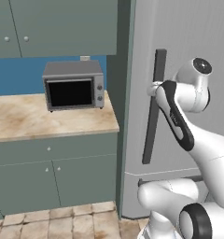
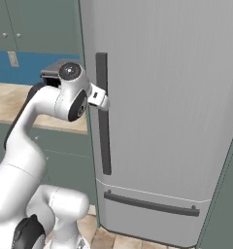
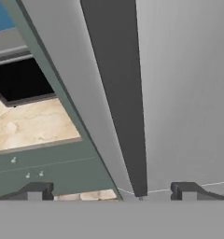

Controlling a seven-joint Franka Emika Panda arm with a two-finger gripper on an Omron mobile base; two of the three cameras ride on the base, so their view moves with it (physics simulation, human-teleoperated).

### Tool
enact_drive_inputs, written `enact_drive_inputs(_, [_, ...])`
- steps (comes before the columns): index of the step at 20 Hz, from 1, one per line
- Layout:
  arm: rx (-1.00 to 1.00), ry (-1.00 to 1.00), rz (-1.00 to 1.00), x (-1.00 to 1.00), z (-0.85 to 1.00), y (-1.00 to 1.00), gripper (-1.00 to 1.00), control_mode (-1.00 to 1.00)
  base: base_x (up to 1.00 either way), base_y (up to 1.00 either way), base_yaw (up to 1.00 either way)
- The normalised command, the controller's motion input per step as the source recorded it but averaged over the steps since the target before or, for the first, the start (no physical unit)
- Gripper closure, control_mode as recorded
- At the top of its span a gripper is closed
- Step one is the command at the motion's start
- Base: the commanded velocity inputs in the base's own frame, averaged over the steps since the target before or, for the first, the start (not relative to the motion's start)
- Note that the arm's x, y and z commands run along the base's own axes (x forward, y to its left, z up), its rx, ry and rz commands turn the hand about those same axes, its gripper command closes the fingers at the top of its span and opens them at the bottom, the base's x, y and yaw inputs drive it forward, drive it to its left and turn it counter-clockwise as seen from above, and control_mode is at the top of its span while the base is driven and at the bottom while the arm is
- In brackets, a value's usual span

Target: Open the fridge, remove the tangerine, lime, and steak, and place them on any counter.

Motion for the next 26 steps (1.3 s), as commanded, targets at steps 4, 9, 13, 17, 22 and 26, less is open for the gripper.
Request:
enact_drive_inputs(4, [0.0,-0.02,0.0,0.4,0.49,-0.2,-1.0,-1.0,0.0,0.0,0.0])
enact_drive_inputs(9, [0.0,-0.13,0.0,0.45,0.25,-0.03,-1.0,-1.0,0.0,0.0,0.0])
enact_drive_inputs(13, [0.0,-0.14,0.0,0.39,0.1,-0.01,-1.0,-1.0,0.0,0.0,0.0])
enact_drive_inputs(17, [0.0,-0.11,0.0,0.51,0.01,0.0,-1.0,-1.0,0.0,0.0,0.0])
enact_drive_inputs(22, [0.0,-0.01,0.0,0.7,0.0,-0.08,-1.0,-1.0,0.0,0.0,0.0])
enact_drive_inputs(26, [0.0,0.0,0.0,0.7,0.0,-0.15,-1.0,-1.0,0.0,0.0,0.0])
